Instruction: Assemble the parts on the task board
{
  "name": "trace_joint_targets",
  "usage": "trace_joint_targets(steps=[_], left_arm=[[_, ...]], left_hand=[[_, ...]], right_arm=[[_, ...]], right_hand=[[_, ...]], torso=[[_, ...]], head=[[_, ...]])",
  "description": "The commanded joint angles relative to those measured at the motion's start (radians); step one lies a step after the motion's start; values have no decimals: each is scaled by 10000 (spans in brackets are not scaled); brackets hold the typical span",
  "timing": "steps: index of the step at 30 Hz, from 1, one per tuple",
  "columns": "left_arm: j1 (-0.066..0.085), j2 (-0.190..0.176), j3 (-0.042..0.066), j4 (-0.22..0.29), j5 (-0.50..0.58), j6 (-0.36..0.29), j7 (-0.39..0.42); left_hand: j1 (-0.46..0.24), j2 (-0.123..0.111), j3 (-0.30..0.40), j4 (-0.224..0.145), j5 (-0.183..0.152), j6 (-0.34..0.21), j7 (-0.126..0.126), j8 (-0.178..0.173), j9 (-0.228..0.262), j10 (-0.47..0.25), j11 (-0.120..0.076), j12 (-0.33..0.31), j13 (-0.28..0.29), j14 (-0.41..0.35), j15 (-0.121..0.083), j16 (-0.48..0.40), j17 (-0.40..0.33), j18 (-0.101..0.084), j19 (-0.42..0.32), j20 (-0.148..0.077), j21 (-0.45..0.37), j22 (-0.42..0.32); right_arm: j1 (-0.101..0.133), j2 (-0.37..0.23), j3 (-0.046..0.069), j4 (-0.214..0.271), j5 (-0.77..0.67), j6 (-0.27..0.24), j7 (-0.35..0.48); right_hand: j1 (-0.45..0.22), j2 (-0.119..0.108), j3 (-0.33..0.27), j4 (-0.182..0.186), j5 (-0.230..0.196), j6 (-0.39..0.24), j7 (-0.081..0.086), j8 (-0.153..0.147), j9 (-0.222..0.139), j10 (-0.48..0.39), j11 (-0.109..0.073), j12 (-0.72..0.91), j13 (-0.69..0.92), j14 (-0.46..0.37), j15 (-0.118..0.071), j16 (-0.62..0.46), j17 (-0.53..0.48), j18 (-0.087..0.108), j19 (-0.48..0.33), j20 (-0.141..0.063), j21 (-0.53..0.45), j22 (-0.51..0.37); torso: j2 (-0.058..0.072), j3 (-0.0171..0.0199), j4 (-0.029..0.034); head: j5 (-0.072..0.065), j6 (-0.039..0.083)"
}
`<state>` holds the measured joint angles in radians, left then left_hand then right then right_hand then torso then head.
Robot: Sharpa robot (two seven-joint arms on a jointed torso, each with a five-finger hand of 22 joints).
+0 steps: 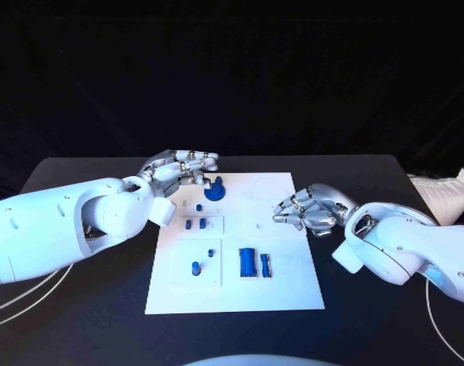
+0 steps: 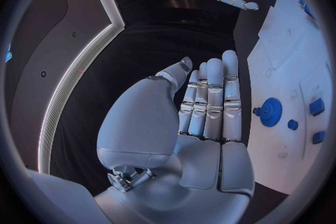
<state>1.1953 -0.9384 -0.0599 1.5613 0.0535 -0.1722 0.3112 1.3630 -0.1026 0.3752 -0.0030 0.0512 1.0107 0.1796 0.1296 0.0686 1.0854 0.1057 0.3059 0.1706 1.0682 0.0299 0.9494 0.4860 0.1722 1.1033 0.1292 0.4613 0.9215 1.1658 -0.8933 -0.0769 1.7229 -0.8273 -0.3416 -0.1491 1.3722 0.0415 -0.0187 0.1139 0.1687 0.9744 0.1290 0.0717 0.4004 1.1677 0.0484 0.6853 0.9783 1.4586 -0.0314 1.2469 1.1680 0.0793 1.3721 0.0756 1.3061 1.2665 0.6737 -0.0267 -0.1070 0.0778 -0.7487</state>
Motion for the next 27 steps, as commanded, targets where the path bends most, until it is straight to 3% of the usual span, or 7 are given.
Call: trace_joint_targets(steps=[1,16,17,18,20,26,27], left_arm=[[-55,64,4,-63,293,-939,906],[-242,485,-5,-708,470,-1652,1681],[-223,430,-12,-653,340,-1266,1107],[-225,432,-11,-651,338,-1275,1109],[-253,459,3,-634,318,-1384,1131],[-457,650,104,-512,173,-2164,1294],[-512,701,131,-479,134,-2372,1337]], left_hand=[[57,78,-40,42,0,-29,8,71,-14,-177,55,-7,-100,-628,121,-882,-496,53,-648,99,-543,-309],[123,16,-203,248,29,-334,39,-411,-32,-692,580,-1470,-1078,-1480,1142,-6789,-3173,88,-3352,1290,-3729,-3160],[-4081,316,-1220,30,-512,-3220,-500,-1296,-686,-3727,54,-1907,-1706,-4247,666,-7476,-3621,-518,-5586,489,-3912,-4873],[-4071,1026,-1265,30,-512,-3280,-513,-1296,-686,-3767,60,-1949,-1706,-4261,694,-7595,-3679,-518,-5665,509,-4613,-4990],[-4764,1026,-1469,30,-512,-3808,-606,-1296,-686,-4308,0,-2045,-1706,-4747,629,-7779,-3788,-518,-6090,383,-4613,-5345],[-6677,1026,-1960,30,-512,-5164,-864,-1296,-686,-5711,-224,-2260,-1706,-6024,430,-8153,-4022,-688,-7155,21,-4613,-6180],[-6967,1026,-2038,30,-512,-5367,-904,-1296,-686,-5926,-260,-2295,-1706,-6220,-299,-8205,-4056,-737,-7315,-35,-4613,-6307]], right_arm=[[188,287,12,-993,3837,7,3044],[357,1430,192,-3697,6527,793,5309],[355,1373,184,-3615,5720,293,4405],[352,1373,186,-3610,5726,283,4410],[316,1367,199,-3561,5786,175,4464],[58,1326,299,-3205,6222,-606,4854],[-11,1315,326,-3110,6338,-814,4958]], right_hand=[[254,59,131,-206,-23,-140,139,-57,-157,-869,77,-975,-776,-659,132,-1780,-1797,469,-1243,70,-1812,-1668],[691,-190,2180,-1144,-848,-587,572,1,-1987,-964,908,-5775,-7781,-4408,1431,-10126,-7929,1110,-4736,1250,-9842,-7982],[-3542,-415,1426,-1139,-1687,-3352,-34,-717,-2458,-4312,453,-5934,-8004,-7540,314,-10357,-8610,450,-7532,553,-10487,-9107],[-3657,-415,1546,-1139,-1687,-3373,-15,-717,-2582,-4240,465,-6074,-8327,-7490,1049,-10750,-9001,451,-7476,615,-10768,-9365],[-4456,-415,1528,-1139,-1687,-3854,-94,-717,-2732,-4765,415,-6853,-8554,-8000,314,-11022,-9342,450,-7914,553,-11037,-9702],[-6452,-415,1226,-1139,-1687,-5119,-350,-717,-3009,-6249,219,-6853,-8829,-9414,314,-11344,-9857,284,-9162,269,-11478,-10346],[-6737,-415,1187,-1139,-1687,-5300,-385,-717,-3048,-6465,-484,-6853,-8866,-9618,314,-11389,-9928,224,-9340,230,-11545,-10437]], torso=[[-279,-137,-71],[-557,-122,-115],[-499,-153,-114],[-502,-152,-109],[-538,-132,-55],[-801,6,336],[-871,43,440]], head=[[-35,278],[71,1036],[56,905],[52,907],[14,934],[-261,1126],[-334,1177]])
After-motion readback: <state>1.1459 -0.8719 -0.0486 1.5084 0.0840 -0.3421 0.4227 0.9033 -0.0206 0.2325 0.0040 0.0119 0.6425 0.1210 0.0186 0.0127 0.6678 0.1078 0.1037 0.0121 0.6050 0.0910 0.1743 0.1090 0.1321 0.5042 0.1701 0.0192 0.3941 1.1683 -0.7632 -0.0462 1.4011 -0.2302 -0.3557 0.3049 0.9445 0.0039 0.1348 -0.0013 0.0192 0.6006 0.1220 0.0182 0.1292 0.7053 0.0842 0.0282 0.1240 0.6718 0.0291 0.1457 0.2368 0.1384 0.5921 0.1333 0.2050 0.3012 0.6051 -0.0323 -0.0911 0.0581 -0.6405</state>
